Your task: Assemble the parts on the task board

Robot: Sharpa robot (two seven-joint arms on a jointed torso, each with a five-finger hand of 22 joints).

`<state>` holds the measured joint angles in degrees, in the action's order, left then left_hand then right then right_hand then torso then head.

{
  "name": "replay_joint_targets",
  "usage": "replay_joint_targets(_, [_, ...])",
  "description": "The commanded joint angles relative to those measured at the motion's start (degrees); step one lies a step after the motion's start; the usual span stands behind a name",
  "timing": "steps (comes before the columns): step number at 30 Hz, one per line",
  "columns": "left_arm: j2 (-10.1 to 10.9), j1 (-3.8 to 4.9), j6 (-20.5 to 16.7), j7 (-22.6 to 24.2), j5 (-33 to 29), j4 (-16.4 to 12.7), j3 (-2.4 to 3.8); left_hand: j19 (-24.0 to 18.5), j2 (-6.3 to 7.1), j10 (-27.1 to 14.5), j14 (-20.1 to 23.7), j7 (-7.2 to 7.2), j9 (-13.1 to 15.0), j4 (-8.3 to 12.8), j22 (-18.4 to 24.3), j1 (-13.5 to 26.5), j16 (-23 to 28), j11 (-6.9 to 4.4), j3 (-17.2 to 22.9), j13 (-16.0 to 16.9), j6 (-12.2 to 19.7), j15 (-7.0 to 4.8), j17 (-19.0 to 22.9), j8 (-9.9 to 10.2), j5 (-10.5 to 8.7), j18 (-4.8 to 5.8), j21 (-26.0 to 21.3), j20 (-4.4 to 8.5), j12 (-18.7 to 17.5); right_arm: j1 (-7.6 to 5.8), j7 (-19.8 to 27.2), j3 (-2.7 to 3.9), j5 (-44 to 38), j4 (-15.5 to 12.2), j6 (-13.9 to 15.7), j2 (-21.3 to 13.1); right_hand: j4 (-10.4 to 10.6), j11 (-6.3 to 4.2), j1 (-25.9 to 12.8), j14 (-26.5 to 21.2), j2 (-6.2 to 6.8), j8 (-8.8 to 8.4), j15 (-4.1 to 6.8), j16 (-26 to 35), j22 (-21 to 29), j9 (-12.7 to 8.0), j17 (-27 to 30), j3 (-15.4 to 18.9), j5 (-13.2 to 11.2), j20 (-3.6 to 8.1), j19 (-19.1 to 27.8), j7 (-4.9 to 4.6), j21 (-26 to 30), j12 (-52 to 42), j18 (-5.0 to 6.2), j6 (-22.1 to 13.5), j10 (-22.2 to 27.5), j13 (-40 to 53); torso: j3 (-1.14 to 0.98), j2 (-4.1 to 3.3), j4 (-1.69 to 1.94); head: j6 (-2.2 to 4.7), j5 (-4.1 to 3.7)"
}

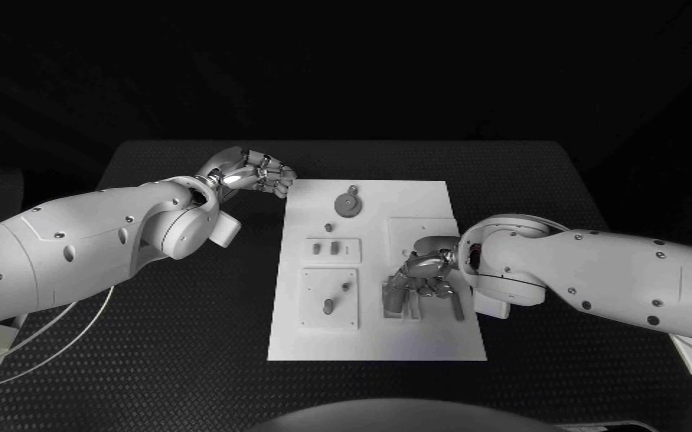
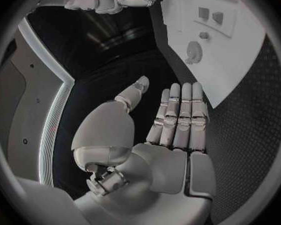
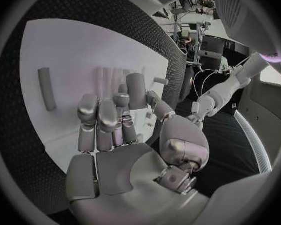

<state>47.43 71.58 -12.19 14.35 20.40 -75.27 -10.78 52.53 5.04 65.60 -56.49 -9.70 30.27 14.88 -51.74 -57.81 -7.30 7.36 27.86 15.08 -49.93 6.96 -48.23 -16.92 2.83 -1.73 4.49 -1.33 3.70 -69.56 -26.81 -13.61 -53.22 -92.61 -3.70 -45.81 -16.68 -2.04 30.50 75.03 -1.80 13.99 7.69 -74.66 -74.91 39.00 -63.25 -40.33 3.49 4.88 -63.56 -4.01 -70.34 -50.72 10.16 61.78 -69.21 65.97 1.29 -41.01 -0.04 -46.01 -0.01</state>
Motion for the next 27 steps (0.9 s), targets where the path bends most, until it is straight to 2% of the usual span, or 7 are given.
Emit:
replay_joint_targets(1, [0.0, 0.02, 1.2, 0.1, -0.3, -0.1, 0.02, -0.4, 0.28, -0.1, 0.2, -0.3, -0.1, -0.1, 0.0, 0.2, 0.1, 0.25, -0.1, -0.1, 0.1, 0.32, 0.1, 0.3, 0.03, -1.04, -0.1, -0.24, 0.2, -0.18, -0.1, 0.01, 1.4, 0.1, -3.8, 0.0, 0.1, -0.06, 6.2, 0.1, -6.58, 0.28, 0.25, -0.1, -1.0, 0.0, 0.1, -0.1, 0.4, -0.01, 0.0, -0.21, -0.2, -0.3, 4.84, 0.4, -0.2, -0.1, -0.01, -0.01, -0.01, -0.08, 0.06])
replay_joint_targets(6, [0.0, 0.01, 1.3, 0.0, -0.3, -0.1, 0.01, -0.4, 0.3, -0.1, 0.2, -0.31, -0.1, -0.1, 0.0, 0.2, 0.1, 0.26, -0.1, -0.1, 0.2, 0.32, 0.1, 0.4, 0.03, -1.04, -0.1, -0.24, 0.2, -0.76, -0.4, 0.0, 2.7, 0.2, -5.6, -0.5, 0.1, -0.05, 6.2, 0.1, -6.53, 0.27, 0.24, -0.1, -1.0, 0.0, 0.0, -0.1, 0.4, -0.03, 0.0, -0.21, -0.2, -0.3, 4.84, 0.4, -0.2, -0.1, -0.01, -0.01, 0.01, -0.13, 0.05])
replay_joint_targets(10, [0.0, 0.01, 1.5, -0.2, -0.3, -0.1, 0.01, -0.4, 0.3, -0.2, 0.2, -0.31, -0.1, -0.1, 0.0, 0.1, 0.1, 0.26, -0.1, -0.1, 0.2, 0.33, 0.1, 0.4, 0.03, -1.04, -0.1, -0.24, 0.2, -1.2, -1.4, -0.01, 4.8, -0.1, -9.2, -0.7, 0.1, -0.04, 6.2, 0.0, -6.52, 0.24, 0.24, 0.0, -1.0, 0.0, 0.2, -0.1, 0.4, -0.06, 0.0, -0.23, -0.2, -0.3, 4.84, 0.3, -0.2, -0.1, 0.02, 0.01, -0.03, -0.21, 0.13])
replay_joint_targets(12, [0.0, 0.01, 1.5, -0.2, -0.3, -0.1, 0.01, -0.4, 0.31, -0.2, 0.2, -0.32, -0.1, -0.1, 0.0, 0.1, 0.1, 0.27, -0.1, -0.2, 0.2, 0.33, 0.1, 0.4, 0.03, -1.04, -0.1, -0.24, 0.2, -1.23, -1.6, -0.01, 5.2, -0.1, -9.9, -0.7, 0.1, -0.02, 6.2, -0.1, -6.54, 0.19, 0.22, 0.0, -1.0, 0.0, 0.3, 0.0, 0.4, -0.09, 0.0, -0.25, -0.2, -0.3, 4.84, 0.3, -0.2, -0.1, 0.04, 0.0, -0.06, -0.23, 0.13])
replay_joint_targets(19, [-0.1, 0.01, 1.8, -0.3, -0.3, 0.0, -0.02, -0.4, 0.31, -0.2, 0.2, -0.33, -0.1, -0.1, -0.1, 0.1, 0.1, 0.27, -0.1, -0.2, 0.2, 0.33, 0.1, 0.4, 0.03, -1.05, -0.1, -0.25, 0.2, -1.36, -1.8, -0.01, 5.3, 1.0, -10.8, 0.0, 0.1, 0.01, 6.1, -0.1, -6.52, 0.15, 0.2, 0.0, -1.0, 0.0, 0.2, 0.0, 0.4, -0.13, 0.1, -0.27, -0.2, -0.2, 4.84, 0.2, -0.2, -0.1, -0.01, -0.01, -0.02, -0.1, 0.12])
replay_joint_targets(27, [-0.1, 0.01, 1.8, -0.3, -0.3, 0.0, -0.04, -0.4, 0.31, -0.2, 0.2, -0.34, -0.1, -0.1, -0.1, 0.1, 0.1, 0.29, -0.1, -0.2, 0.2, 0.34, 0.1, 0.4, 0.03, -1.05, -0.1, -0.25, 0.2, -1.49, -1.8, -0.04, 4.7, 2.6, -10.6, 1.3, 0.1, 0.03, 6.1, -0.2, -6.53, 0.12, 0.17, 0.1, -1.0, 0.0, 0.3, 0.0, 0.4, -0.17, 0.1, -0.29, -0.2, -0.2, 4.84, 0.2, -0.1, -0.1, 0.03, -0.02, -0.01, -0.14, 0.1])
